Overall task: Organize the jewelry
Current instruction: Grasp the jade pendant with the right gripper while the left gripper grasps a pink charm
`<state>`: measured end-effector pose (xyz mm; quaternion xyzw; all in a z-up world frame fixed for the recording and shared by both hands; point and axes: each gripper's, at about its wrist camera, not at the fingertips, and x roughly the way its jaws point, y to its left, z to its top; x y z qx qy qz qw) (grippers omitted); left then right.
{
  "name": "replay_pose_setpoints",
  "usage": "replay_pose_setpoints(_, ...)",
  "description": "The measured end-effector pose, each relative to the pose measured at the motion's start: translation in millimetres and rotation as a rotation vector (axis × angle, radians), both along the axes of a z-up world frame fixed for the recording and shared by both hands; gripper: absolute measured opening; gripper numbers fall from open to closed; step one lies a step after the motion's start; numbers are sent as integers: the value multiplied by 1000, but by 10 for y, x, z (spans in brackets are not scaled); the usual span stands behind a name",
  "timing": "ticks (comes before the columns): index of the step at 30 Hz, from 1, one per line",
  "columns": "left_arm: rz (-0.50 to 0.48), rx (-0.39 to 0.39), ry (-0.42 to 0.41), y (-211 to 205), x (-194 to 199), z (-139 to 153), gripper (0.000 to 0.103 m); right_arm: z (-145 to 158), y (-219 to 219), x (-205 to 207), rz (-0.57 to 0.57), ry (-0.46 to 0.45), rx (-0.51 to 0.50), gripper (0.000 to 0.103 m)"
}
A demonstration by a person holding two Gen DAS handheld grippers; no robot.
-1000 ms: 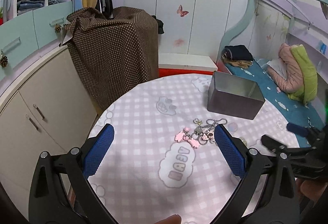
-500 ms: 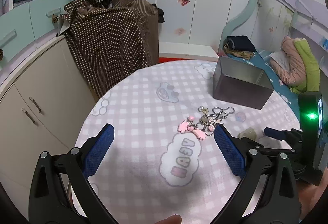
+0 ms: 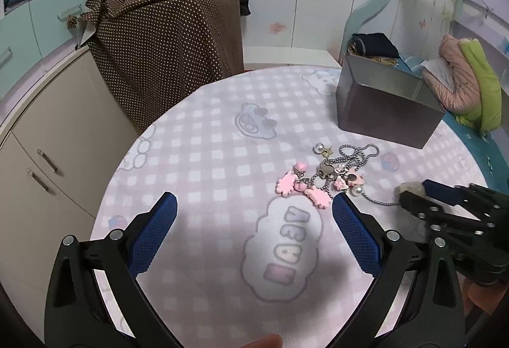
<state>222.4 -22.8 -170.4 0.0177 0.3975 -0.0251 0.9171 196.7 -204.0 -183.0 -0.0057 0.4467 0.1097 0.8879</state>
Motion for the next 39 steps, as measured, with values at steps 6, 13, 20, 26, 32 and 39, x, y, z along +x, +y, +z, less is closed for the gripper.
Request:
replay_pose_setpoints(6,-11,-7,47,-14,248,-178,98,96,-138,-21,-24,-11,42,41)
replay_pose_setpoints(13,-27,-7,97,-76,353,-342,98,133,-167,-27,-20,-13,54,41)
replay_pose_setpoints(20,-33,-34,109,-110,414,-375,97,142,-152,-19,-14,-12,67,41)
replay_pose_setpoints(26,-57,-71,98,2,324,-358,70,181,-188,-44,-16,-19,70,41)
replay_pose_setpoints(32,-22,-67,107,109,365,-332,74,209,-195,-54,-17,-24,76,41)
replay_pose_setpoints(39,-19,-62,102,18,419,-369,78,223,-205,-67,-16,-23,78,41)
